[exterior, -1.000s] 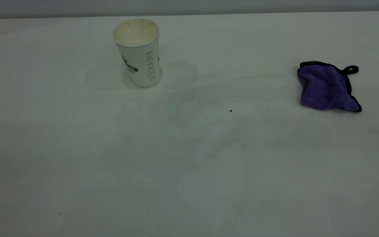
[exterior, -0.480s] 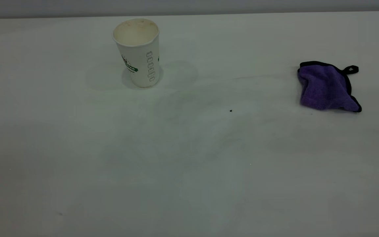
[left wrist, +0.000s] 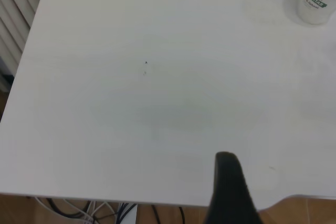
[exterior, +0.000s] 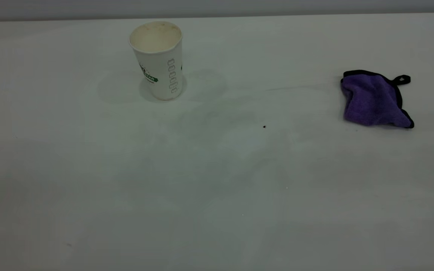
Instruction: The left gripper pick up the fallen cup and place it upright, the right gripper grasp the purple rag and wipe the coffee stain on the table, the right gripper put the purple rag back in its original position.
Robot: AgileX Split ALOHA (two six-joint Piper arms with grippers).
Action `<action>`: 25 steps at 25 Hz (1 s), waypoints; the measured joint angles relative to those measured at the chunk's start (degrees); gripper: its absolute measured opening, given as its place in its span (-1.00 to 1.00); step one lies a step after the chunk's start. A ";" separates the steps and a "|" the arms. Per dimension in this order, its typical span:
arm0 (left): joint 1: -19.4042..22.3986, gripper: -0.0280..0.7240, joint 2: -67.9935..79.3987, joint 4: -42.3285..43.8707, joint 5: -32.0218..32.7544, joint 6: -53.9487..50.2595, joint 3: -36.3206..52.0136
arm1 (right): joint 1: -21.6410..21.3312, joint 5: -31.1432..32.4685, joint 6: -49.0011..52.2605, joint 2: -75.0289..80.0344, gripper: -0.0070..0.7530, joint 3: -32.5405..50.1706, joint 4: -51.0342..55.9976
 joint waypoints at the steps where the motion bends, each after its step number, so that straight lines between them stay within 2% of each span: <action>1: 0.00 0.56 0.00 0.00 0.00 0.00 0.00 | -0.62 0.12 0.00 -1.47 0.69 0.00 0.00; 11: 0.00 0.56 0.00 0.00 0.00 0.00 0.00 | -1.58 0.86 0.00 -12.04 0.57 0.00 0.12; 25: 0.00 0.56 0.00 0.00 0.00 0.00 0.00 | -1.58 1.10 0.00 -12.19 0.56 0.00 0.12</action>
